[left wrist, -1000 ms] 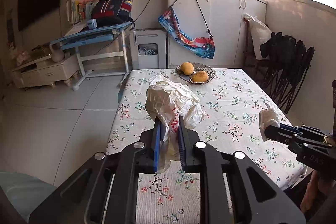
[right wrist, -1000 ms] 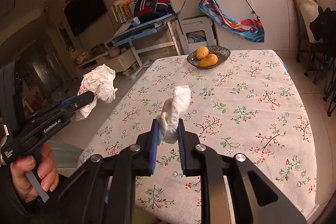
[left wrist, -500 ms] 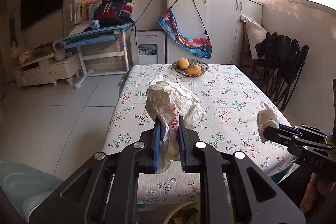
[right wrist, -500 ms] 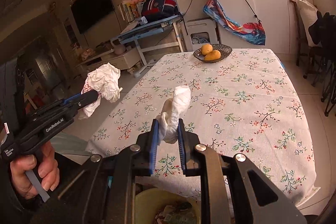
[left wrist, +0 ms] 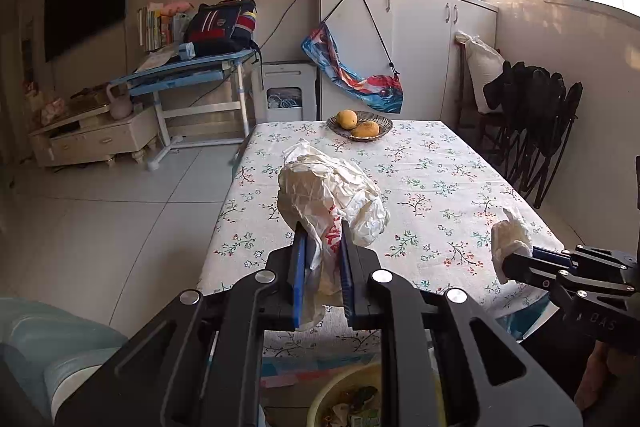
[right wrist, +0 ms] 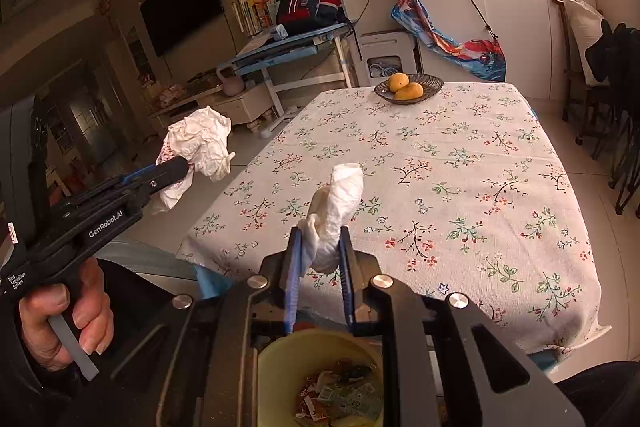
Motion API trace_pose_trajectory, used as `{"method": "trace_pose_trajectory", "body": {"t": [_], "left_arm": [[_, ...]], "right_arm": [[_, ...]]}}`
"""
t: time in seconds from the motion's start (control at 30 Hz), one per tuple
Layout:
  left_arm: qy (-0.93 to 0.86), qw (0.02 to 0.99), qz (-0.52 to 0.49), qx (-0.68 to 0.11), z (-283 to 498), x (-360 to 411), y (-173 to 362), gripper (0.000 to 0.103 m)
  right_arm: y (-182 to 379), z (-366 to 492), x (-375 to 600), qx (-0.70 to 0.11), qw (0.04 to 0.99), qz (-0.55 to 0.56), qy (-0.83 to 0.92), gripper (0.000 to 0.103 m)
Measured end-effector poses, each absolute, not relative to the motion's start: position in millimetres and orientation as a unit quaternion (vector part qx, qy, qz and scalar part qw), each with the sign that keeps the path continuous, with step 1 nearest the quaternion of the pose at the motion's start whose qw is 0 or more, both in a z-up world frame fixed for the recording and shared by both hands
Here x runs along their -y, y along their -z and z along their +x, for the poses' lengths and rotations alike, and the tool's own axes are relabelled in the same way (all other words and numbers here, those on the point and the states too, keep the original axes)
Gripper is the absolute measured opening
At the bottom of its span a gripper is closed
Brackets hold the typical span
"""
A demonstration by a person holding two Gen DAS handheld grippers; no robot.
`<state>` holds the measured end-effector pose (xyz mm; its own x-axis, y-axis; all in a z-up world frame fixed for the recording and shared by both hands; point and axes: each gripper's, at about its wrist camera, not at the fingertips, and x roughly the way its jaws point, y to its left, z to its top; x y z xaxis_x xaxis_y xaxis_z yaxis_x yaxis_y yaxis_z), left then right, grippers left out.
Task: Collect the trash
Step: 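Carry the tissue to the bucket and open the right gripper while the left holds the bag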
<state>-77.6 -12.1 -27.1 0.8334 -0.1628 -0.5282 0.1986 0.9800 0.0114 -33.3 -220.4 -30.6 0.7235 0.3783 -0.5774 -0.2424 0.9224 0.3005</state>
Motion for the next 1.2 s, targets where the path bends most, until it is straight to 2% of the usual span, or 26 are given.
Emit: {"method": "trace_pose_trajectory", "body": {"t": [0.4, 1.2], "left_arm": [[0.096, 0.957, 0.031, -0.271, -104, 12, 29, 0.015], [0.107, 0.956, 0.036, -0.271, -125, 15, 31, 0.015]], "right_arm": [[40, -58, 206, -0.349, 0.914, 0.090, -0.189, 0.019], [87, -81, 166, -0.449, 0.863, 0.052, -0.224, 0.020]]}}
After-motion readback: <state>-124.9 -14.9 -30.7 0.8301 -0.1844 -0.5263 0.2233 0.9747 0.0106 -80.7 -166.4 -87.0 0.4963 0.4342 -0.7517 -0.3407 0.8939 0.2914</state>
